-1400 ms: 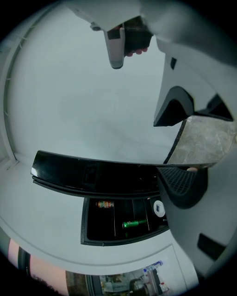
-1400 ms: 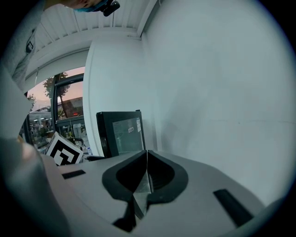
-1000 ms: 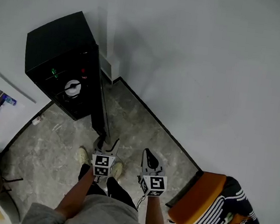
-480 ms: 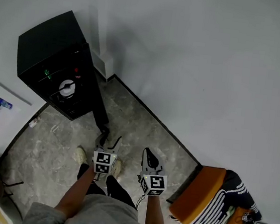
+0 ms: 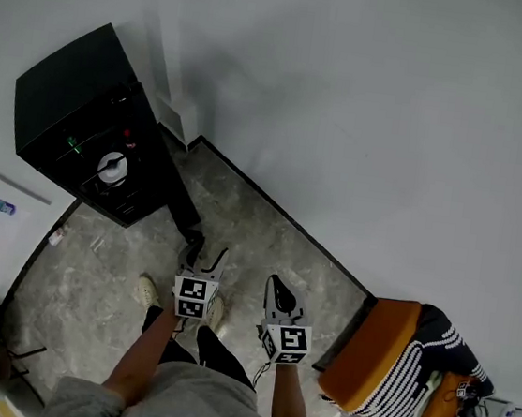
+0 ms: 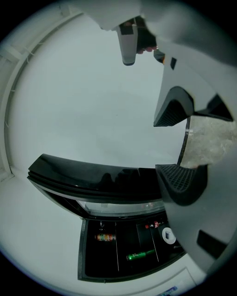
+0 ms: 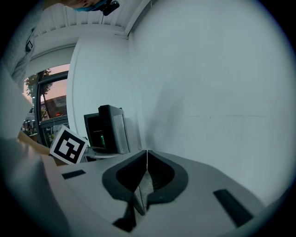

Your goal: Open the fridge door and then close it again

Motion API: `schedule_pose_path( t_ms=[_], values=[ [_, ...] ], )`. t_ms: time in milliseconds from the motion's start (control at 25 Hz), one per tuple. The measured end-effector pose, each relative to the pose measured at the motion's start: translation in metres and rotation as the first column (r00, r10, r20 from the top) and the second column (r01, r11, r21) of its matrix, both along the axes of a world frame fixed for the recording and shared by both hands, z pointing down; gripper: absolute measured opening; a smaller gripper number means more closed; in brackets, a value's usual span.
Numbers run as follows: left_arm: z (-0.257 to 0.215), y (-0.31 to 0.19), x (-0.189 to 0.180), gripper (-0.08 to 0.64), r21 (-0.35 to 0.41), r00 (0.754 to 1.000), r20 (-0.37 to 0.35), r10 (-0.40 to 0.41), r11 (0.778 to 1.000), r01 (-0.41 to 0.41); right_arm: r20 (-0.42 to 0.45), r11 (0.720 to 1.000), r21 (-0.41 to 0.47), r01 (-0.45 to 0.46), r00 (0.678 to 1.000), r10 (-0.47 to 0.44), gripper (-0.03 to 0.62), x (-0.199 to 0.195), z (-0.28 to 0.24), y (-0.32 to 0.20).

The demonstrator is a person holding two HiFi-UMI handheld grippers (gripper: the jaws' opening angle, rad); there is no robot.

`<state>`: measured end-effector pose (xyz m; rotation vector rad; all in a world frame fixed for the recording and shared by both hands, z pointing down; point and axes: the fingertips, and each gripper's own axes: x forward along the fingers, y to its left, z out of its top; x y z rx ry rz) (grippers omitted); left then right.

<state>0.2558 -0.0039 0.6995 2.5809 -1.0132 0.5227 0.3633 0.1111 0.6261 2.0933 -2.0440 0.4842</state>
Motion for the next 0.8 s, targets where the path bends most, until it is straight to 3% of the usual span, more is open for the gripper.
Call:
schedule_pose_path(
  t_ms=[520,800],
  values=[
    [0.002,0.000,0.009,0.256,-0.007,1.000,-0.013,0.021,1.000,-0.021,0.008,1.000,-0.009,-0.016,1.000,0.016,0.025,0.008,0.004,0.006],
    [-0.022,0.002,0.003,0.252,0.076,0.998,-0.030,0.059,0.995,-0.057,0.007,1.000,0.003,0.024,1.000,-0.024,0.025,-0.002,0.001,-0.007]
  ],
)
